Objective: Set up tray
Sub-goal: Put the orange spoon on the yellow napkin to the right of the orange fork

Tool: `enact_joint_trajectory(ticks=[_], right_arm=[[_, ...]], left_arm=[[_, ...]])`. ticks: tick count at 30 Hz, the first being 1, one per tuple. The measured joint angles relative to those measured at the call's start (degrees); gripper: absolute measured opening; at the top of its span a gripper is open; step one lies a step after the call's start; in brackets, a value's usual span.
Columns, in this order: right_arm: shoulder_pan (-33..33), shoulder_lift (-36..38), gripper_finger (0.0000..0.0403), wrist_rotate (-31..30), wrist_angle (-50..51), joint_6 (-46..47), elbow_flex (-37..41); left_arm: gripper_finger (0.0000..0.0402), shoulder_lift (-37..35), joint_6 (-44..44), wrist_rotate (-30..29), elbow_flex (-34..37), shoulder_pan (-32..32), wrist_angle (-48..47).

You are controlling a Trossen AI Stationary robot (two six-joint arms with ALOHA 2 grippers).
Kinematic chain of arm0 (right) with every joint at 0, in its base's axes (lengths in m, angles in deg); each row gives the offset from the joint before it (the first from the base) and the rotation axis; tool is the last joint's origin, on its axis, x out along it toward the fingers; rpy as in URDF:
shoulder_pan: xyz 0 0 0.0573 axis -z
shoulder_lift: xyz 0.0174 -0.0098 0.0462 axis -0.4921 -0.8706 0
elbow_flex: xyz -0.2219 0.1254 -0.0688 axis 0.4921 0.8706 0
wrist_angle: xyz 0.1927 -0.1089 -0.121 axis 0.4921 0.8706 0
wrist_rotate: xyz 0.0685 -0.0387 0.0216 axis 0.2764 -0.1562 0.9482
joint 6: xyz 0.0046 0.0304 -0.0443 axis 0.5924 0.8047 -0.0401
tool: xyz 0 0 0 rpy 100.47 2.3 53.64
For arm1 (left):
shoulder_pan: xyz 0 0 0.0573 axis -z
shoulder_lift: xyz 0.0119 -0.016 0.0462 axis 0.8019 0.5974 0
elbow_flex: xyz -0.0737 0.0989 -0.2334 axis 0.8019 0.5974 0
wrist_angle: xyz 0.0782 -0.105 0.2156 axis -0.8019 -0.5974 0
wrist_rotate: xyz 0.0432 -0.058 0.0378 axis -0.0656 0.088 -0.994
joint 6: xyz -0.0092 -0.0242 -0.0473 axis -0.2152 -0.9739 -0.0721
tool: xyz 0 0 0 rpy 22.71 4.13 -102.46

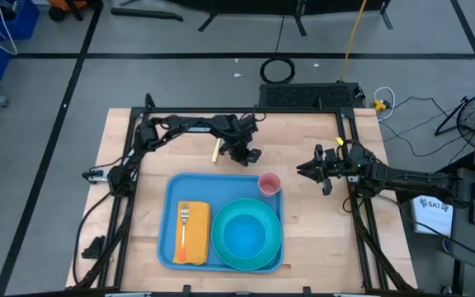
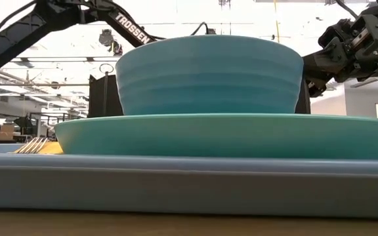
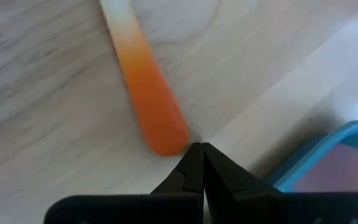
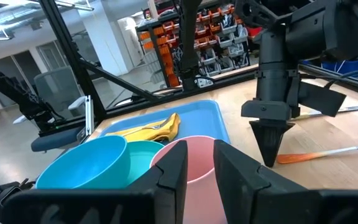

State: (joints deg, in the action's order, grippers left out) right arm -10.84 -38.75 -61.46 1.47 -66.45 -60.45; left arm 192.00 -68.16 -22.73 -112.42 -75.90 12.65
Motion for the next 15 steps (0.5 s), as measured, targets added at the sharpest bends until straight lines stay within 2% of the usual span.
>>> enact_joint_trajectory(ticks=[10,13,15], right_arm=[[0.0,0.0,0.0068,0.0,0.0,-0.2,0.0],[0.0,0.0,0.0068,0.0,0.0,0.1,0.0],[0.0,0.0,0.0068,0.0,0.0,0.1,0.0]], left_arm=[[0.0000,-0.8,-1.0,-1.3,0.2,-0.6,9.9],[0.0000,-0.8,-1.5,-4.4,0.1,-1.5,9.8],[0.0000,-0.8,-1.9,-4.2,0.2,-2.0,9.8]])
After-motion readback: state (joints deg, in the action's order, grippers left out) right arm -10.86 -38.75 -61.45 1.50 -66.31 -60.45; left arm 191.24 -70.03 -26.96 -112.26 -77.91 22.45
